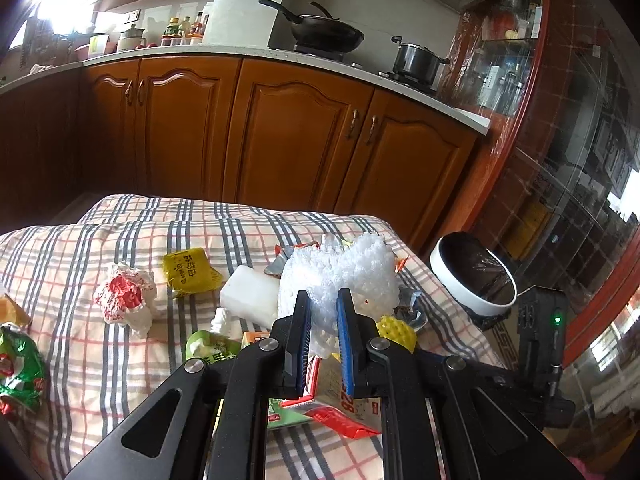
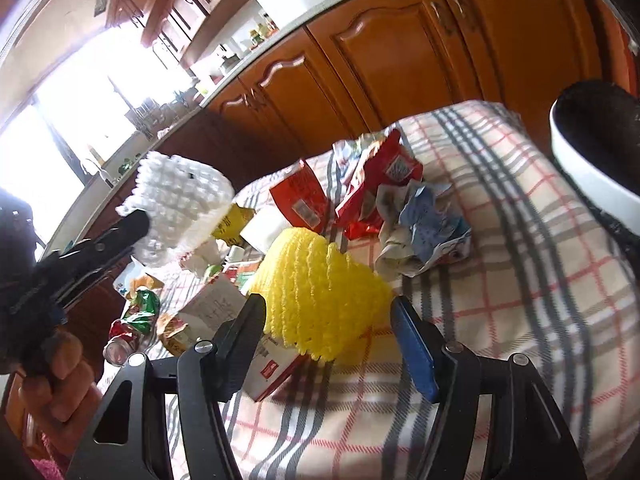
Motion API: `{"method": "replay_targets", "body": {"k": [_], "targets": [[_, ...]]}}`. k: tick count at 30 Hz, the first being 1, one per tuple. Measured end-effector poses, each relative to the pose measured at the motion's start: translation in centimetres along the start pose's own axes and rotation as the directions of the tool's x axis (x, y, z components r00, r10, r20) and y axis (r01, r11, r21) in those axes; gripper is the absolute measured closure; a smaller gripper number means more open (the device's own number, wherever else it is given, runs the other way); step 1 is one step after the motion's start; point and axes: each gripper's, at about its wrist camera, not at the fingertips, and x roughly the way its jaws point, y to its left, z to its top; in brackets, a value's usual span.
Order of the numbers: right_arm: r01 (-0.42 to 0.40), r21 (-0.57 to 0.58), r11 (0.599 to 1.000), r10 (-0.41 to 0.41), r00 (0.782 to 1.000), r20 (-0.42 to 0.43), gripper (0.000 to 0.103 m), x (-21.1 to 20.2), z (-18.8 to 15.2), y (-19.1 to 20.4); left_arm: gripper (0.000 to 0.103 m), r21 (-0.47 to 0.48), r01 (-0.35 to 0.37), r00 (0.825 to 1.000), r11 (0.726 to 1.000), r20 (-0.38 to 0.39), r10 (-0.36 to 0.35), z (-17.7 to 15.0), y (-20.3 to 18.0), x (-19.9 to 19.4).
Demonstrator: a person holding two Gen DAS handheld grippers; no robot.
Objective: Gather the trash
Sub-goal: 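Grasp the white foam net with the left tool while the right tool grasps the yellow net, then carry both foam nets over the bin and open both tools to drop them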
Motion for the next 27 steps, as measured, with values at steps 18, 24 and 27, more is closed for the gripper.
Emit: {"method": "replay_targets", "body": {"k": [18, 24, 27], "targets": [[0.064, 0.032, 0.997, -0.07, 0.973, 0.22, 0.087, -11.5, 0.3, -4.5, 0.092, 0.093, 0.139, 0.99, 0.986, -0.041, -0.136, 0.2, -6.3, 1.8], [0.173, 0.086, 0.981, -0.191, 0.939, 0.285, 0.087, -15.4, 1.0, -8.5, 0.092, 0.14, 0.192, 0.98, 0.971, -0.084, -0.181, 0.8, -9.5, 4.8], [0.229, 0.11, 0.967, -0.251, 0.922, 0.295, 0.087, -16.6, 1.6, -10.4, 0.092, 0.168, 0.211, 0.975, 0.963, -0.101, -0.196, 1.4, -11.1, 6.5]]}}
